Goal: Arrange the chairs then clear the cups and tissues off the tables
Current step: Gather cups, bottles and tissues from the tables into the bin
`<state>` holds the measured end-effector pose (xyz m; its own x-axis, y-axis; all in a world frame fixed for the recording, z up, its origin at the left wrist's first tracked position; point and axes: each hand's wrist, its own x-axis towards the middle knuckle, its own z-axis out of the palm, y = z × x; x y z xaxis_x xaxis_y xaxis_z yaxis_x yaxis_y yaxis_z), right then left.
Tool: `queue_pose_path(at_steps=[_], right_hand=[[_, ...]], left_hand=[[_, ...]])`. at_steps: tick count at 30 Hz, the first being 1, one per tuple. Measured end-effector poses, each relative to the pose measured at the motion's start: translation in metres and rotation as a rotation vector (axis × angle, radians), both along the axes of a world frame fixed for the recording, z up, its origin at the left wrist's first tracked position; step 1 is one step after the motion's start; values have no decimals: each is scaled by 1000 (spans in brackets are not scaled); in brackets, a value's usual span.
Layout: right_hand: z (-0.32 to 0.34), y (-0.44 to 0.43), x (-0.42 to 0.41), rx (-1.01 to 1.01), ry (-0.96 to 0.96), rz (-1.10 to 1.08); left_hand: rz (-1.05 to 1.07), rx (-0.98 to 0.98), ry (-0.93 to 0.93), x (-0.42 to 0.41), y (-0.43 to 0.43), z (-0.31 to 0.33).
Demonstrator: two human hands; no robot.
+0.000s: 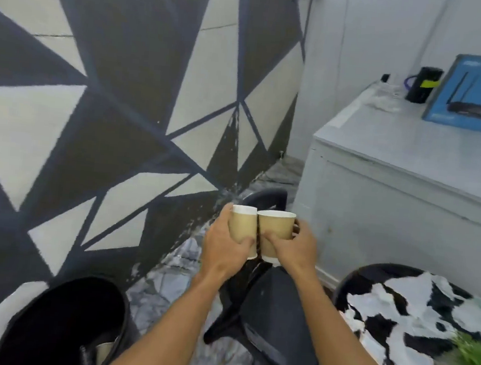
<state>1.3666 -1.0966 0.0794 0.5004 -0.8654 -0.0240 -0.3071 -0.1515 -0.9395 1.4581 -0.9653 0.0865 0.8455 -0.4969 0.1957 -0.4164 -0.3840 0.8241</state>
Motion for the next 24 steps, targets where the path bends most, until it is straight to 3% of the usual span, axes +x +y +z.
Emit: queue_pose_path(at_steps=[8, 24], right_hand=[[-19, 122, 146, 7, 62, 454], [-95, 260, 334, 58, 270, 916]], left_hand=[[418, 44, 77, 91, 148, -22], [891, 138, 235, 196, 278, -72]])
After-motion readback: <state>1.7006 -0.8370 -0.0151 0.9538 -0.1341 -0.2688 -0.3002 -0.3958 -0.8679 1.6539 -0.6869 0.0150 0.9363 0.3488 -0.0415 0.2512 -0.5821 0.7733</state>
